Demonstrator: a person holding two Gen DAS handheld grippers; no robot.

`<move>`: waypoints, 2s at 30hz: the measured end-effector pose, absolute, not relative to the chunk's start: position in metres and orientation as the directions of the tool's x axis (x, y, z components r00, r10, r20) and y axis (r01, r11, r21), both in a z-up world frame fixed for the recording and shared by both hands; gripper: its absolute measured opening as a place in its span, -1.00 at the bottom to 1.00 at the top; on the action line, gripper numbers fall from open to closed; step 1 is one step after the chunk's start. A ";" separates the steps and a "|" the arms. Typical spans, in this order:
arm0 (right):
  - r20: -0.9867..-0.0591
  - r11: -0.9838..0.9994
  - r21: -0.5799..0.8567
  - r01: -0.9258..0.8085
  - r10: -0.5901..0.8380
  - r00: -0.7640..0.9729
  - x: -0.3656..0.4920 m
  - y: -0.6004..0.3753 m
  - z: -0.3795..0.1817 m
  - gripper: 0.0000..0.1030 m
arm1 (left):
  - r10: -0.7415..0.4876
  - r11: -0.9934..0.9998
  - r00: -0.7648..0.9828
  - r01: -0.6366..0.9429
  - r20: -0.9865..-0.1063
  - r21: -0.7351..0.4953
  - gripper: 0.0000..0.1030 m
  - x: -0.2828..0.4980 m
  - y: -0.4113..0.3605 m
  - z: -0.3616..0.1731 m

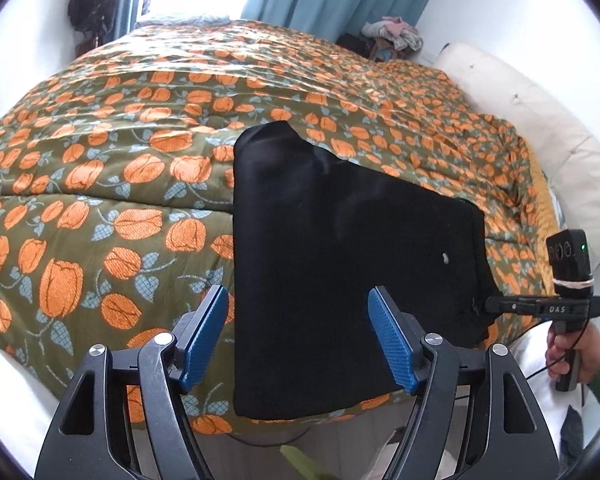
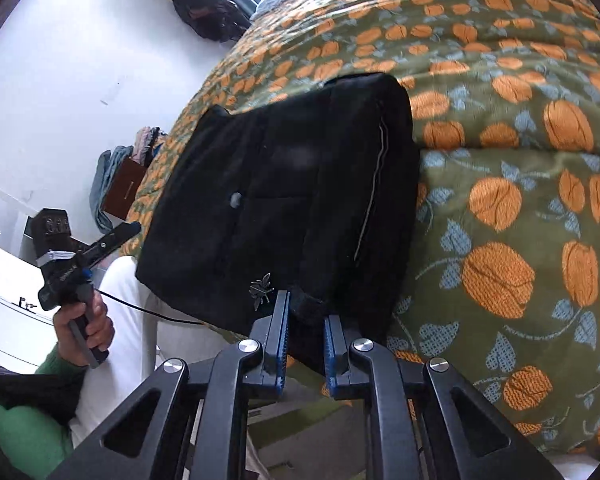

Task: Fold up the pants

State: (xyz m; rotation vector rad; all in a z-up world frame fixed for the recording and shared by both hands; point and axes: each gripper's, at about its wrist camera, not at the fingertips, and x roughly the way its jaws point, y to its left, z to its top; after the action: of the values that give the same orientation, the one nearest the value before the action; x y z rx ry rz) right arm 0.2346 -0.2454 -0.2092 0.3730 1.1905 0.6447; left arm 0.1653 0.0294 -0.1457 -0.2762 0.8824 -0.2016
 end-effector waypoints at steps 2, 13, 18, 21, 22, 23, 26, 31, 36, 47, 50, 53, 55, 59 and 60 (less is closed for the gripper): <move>-0.747 0.779 0.572 -0.256 0.624 0.229 0.236 -0.241 -0.210 -0.61 | -0.276 0.950 0.633 0.067 -0.723 -0.304 0.44 0.161 0.028 -0.141; -0.737 0.859 0.267 -0.437 0.474 0.482 0.272 -0.208 -0.097 -0.37 | -0.183 0.983 0.599 0.115 -0.780 -0.142 0.46 0.169 -0.004 -0.156; -0.807 0.881 0.287 -0.377 0.434 0.401 0.314 -0.174 -0.156 -0.37 | -0.160 0.987 0.577 0.117 -0.801 -0.113 0.54 0.166 -0.003 -0.164; -0.850 0.899 0.300 -0.319 0.404 0.339 0.319 -0.176 -0.198 -0.38 | -0.164 0.986 0.565 0.088 -0.809 -0.139 0.55 0.165 0.005 -0.164; -0.833 0.899 0.310 -0.310 0.414 0.366 0.313 -0.180 -0.192 -0.38 | -0.163 0.986 0.561 0.080 -0.812 -0.143 0.55 0.165 0.006 -0.165; -0.829 0.900 0.309 -0.306 0.413 0.378 0.308 -0.182 -0.186 -0.38 | -0.167 0.986 0.556 0.074 -0.814 -0.152 0.55 0.166 0.007 -0.165; -0.802 0.896 0.282 -0.343 0.416 0.428 0.278 -0.182 -0.158 -0.37 | -0.176 0.983 0.543 0.056 -0.821 -0.173 0.55 0.168 0.007 -0.167; -0.764 0.865 0.269 -0.423 0.459 0.454 0.216 -0.169 -0.136 -0.37 | -0.161 0.986 0.539 0.051 -0.827 -0.158 0.56 0.167 0.004 -0.167; -0.829 0.883 0.257 -0.392 0.410 0.379 0.190 -0.154 -0.188 -0.36 | -0.149 0.988 0.526 0.050 -0.838 -0.145 0.60 0.168 0.004 -0.170; -0.726 0.833 0.472 -0.289 0.554 0.407 0.195 -0.225 -0.157 0.56 | -0.293 0.924 0.534 -0.054 -0.793 -0.378 0.68 0.183 0.078 -0.162; -0.670 0.752 0.634 -0.180 0.650 0.359 0.209 -0.259 -0.183 0.56 | -0.361 0.900 0.491 -0.038 -0.793 -0.434 0.68 0.190 0.082 -0.174; -0.598 0.650 0.759 -0.052 0.726 0.339 0.218 -0.279 -0.214 0.56 | -0.425 0.881 0.429 -0.007 -0.797 -0.473 0.68 0.196 0.072 -0.189; -0.569 0.600 0.800 0.010 0.754 0.328 0.224 -0.284 -0.232 0.56 | -0.460 0.864 0.400 -0.005 -0.793 -0.504 0.68 0.199 0.067 -0.198; -0.555 0.566 0.823 0.049 0.784 0.277 0.237 -0.279 -0.252 0.56 | -0.511 0.830 0.380 -0.013 -0.771 -0.557 0.68 0.206 0.063 -0.202; -0.546 0.555 0.831 0.044 0.796 0.261 0.240 -0.276 -0.254 0.56 | -0.523 0.827 0.371 0.002 -0.767 -0.562 0.68 0.208 0.059 -0.202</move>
State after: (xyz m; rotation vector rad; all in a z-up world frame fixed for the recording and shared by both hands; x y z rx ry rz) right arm 0.2402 -0.2757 -0.2539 0.8620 1.2146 0.6049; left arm 0.2079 0.0589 -0.2016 -0.5233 1.1525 -0.3562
